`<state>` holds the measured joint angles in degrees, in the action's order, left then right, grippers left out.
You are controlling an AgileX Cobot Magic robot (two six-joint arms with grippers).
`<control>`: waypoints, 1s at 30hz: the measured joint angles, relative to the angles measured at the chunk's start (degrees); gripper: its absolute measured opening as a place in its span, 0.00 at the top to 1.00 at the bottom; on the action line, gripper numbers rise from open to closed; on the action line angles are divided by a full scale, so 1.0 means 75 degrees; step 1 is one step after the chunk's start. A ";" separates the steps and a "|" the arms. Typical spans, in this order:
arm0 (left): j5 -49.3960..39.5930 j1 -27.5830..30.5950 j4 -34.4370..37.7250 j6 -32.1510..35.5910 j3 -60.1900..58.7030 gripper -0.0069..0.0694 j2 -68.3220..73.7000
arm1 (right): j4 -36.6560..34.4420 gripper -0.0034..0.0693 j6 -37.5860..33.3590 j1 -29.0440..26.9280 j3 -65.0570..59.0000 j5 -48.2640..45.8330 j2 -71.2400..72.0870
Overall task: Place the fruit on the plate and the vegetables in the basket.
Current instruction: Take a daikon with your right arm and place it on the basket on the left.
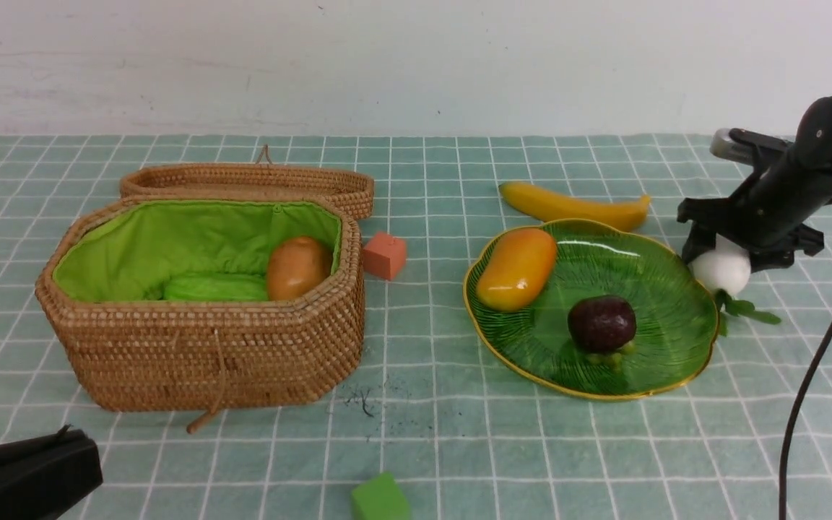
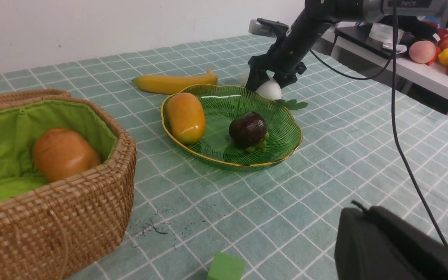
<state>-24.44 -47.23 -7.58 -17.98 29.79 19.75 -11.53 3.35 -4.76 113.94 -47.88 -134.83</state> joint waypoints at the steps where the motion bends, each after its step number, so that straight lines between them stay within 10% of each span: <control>1: 0.0000 0.0000 0.0000 0.0000 0.0000 0.93 0.0000 | -0.0007 0.23 0.0000 0.0017 0.0000 -0.0011 0.0000; 18: -0.0210 0.0000 -0.0234 -0.0164 0.0000 0.92 0.0000 | -0.0209 0.23 -0.0655 0.0033 0.0000 -0.1738 0.1182; 24: -0.0896 0.0000 -0.1938 -0.1803 0.0000 0.92 0.0000 | -0.1027 0.23 -0.1489 0.0472 0.0000 -0.2148 0.2533; 30: -0.1739 0.0000 -0.4220 -0.4507 0.0000 0.92 0.0000 | -0.2737 0.23 -0.3144 0.2481 0.0166 -0.1944 0.3578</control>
<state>-37.48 -47.23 -39.23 -51.79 29.79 19.75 -32.05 -20.23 13.85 115.18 -62.46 -108.00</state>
